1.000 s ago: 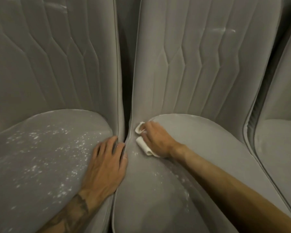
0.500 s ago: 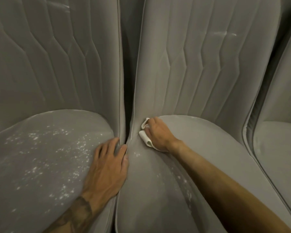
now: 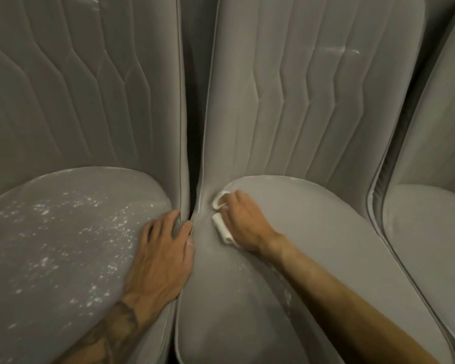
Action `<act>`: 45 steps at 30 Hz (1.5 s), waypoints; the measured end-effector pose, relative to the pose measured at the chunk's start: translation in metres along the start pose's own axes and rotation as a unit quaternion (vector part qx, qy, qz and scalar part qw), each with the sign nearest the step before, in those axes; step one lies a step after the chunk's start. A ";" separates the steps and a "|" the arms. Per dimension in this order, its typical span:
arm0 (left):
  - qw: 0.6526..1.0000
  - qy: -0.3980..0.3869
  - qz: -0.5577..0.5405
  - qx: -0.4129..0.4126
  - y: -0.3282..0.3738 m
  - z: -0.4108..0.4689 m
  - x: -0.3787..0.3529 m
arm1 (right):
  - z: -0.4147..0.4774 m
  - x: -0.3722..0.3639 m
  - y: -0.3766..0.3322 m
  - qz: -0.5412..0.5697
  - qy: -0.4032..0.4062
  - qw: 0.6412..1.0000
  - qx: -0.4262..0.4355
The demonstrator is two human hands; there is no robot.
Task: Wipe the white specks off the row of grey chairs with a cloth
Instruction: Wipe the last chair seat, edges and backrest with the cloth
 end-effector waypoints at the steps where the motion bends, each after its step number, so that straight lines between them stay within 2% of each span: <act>1: 1.000 -0.002 0.000 0.002 0.000 0.000 0.000 | -0.012 -0.002 -0.017 0.033 0.003 0.999 0.039; 3: 1.000 -0.009 0.000 0.005 0.000 0.000 0.000 | -0.029 -0.001 -0.028 0.069 -0.011 0.993 0.094; 5: 1.000 -0.014 -0.007 0.006 0.000 -0.001 0.001 | -0.025 0.008 -0.008 0.046 -0.033 0.994 0.091; 9: 1.000 -0.018 -0.020 0.007 -0.001 -0.001 -0.001 | -0.016 0.021 0.056 -0.025 -0.022 0.998 -0.059; 11: 1.000 -0.014 -0.018 0.004 -0.001 -0.001 -0.002 | -0.023 0.020 0.052 -0.044 -0.008 0.994 -0.103; 13: 1.000 -0.004 -0.017 0.005 -0.002 0.000 -0.004 | -0.038 0.013 0.019 0.009 0.006 0.998 -0.067; 15: 1.000 0.011 -0.012 0.000 -0.003 0.001 -0.006 | -0.061 0.011 -0.023 0.081 0.004 0.996 0.030; 17: 1.000 0.023 -0.006 -0.008 -0.004 0.000 -0.008 | -0.077 0.015 -0.037 0.086 -0.037 0.991 0.097; 18: 1.000 0.028 -0.006 -0.012 -0.004 0.000 -0.008 | -0.077 0.019 -0.027 0.069 -0.048 0.991 0.105; 20: 1.000 0.027 -0.006 -0.014 -0.004 0.000 -0.008 | -0.069 0.029 0.007 0.029 -0.051 0.997 0.049; 22: 1.000 0.019 -0.007 -0.011 -0.002 -0.001 -0.007 | -0.062 0.037 0.042 -0.022 -0.036 0.998 -0.043; 24: 1.000 0.013 -0.004 -0.011 0.000 -0.001 -0.005 | -0.065 0.037 0.046 -0.063 -0.012 0.993 -0.100; 25: 1.000 0.009 0.000 -0.012 0.001 -0.001 -0.005 | -0.071 0.032 0.034 -0.056 -0.002 0.994 -0.098; 27: 1.000 0.007 0.003 -0.010 0.001 -0.001 -0.004 | -0.087 0.023 -0.007 0.021 0.017 0.999 -0.035; 30: 1.000 0.004 0.002 -0.013 0.000 -0.002 -0.005 | -0.097 0.023 -0.026 0.062 -0.028 0.997 0.038; 32: 1.000 0.012 0.002 -0.018 0.000 -0.003 -0.005 | -0.085 0.031 0.005 0.038 -0.049 0.998 0.015; 34: 1.000 0.019 0.006 -0.020 0.001 -0.003 -0.004 | -0.078 0.042 0.048 -0.006 -0.062 0.997 -0.054; 37: 0.999 0.029 0.002 -0.024 0.001 -0.003 -0.006 | -0.095 0.044 0.070 -0.065 -0.020 0.989 -0.128; 39: 0.999 0.033 -0.002 -0.020 -0.001 -0.002 -0.008 | -0.114 0.034 0.037 -0.033 0.009 0.993 -0.114; 41: 0.999 0.036 -0.004 -0.016 -0.004 -0.001 -0.010 | -0.131 0.028 -0.002 0.022 0.019 0.998 -0.047; 43: 0.999 0.042 0.000 -0.019 -0.004 -0.001 -0.011 | -0.135 0.032 -0.008 0.027 0.013 1.000 0.000; 45: 0.999 0.041 0.000 -0.020 -0.003 -0.001 -0.011 | -0.131 0.044 0.020 0.015 0.003 0.999 -0.038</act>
Point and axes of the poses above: each hand's wrist, its own z-axis towards the middle knuckle, its own x-axis out of the back of the hand, y = z × x, the point moved 4 cm from there along z, towards the middle knuckle, and after that the axes turned 6 degrees about -z, right-handed, at the moved point
